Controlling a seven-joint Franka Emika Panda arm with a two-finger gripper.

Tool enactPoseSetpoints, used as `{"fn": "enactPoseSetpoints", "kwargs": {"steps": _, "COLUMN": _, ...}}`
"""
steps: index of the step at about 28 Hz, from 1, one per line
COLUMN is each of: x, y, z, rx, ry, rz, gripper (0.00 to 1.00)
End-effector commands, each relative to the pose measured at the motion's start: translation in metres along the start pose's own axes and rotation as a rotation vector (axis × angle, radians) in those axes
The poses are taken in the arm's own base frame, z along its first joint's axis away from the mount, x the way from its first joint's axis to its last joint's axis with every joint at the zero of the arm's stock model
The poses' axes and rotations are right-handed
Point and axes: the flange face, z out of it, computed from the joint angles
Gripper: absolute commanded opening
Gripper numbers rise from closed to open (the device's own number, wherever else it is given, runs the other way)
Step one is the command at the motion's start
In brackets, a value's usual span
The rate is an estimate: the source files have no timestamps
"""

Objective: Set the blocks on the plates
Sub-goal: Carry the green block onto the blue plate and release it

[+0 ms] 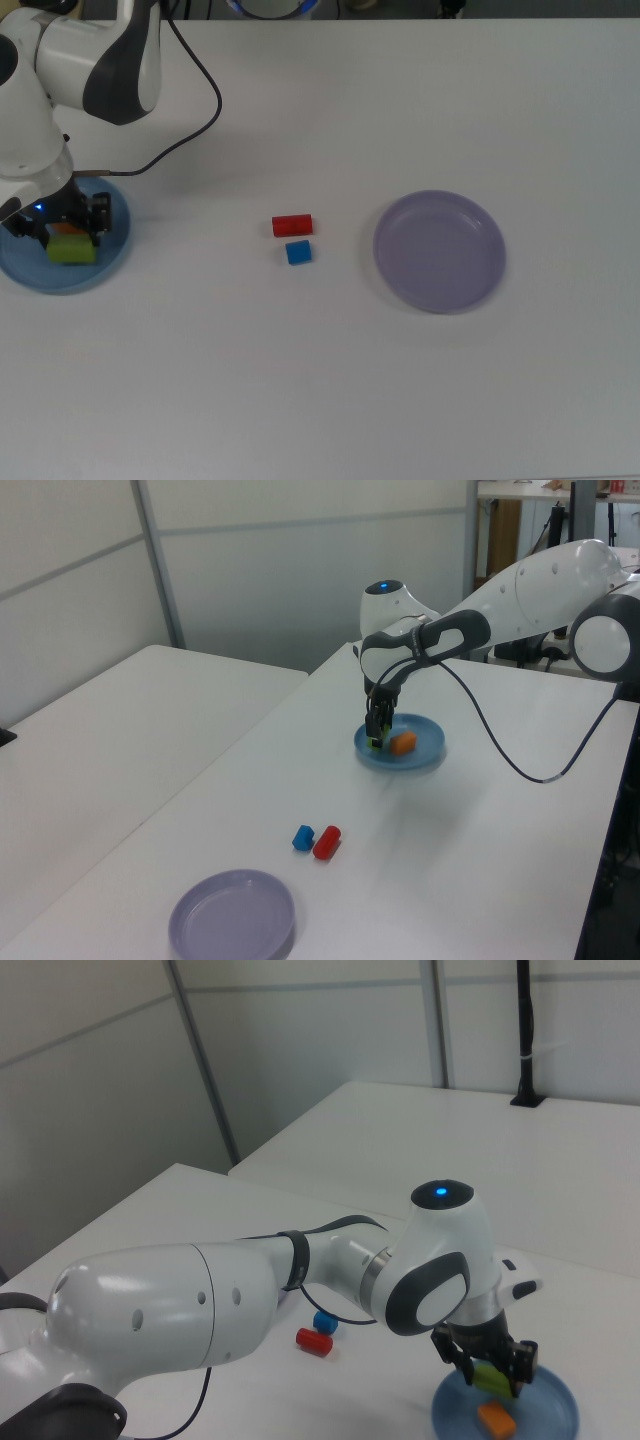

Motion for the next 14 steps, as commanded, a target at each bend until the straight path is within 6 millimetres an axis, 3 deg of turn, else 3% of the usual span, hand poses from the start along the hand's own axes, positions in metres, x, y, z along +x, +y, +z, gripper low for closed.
{"fn": "enactPoseSetpoints", "kwargs": {"steps": 1, "x": 0.000, "y": 0.002, "z": -0.005, "rx": -0.006, "ry": 0.014, "rz": 0.003, "gripper": 1.00}}
{"fn": "enactPoseSetpoints", "kwargs": {"steps": 7, "x": 0.001, "y": 0.000, "z": -0.013, "rx": -0.006, "ry": 0.020, "rz": 0.009, "gripper": 1.00}}
{"fn": "enactPoseSetpoints", "kwargs": {"steps": 11, "x": 0.007, "y": -0.016, "z": -0.030, "rx": 0.004, "ry": 0.034, "rz": 0.031, "gripper": 1.00}}
{"fn": "enactPoseSetpoints", "kwargs": {"steps": 12, "x": 0.009, "y": -0.022, "z": -0.033, "rx": 0.012, "ry": 0.032, "rz": 0.042, "gripper": 1.00}}
{"fn": "enactPoseSetpoints", "kwargs": {"steps": 14, "x": 0.019, "y": -0.052, "z": -0.039, "rx": 0.049, "ry": 0.025, "rz": 0.046, "gripper": 1.00}}
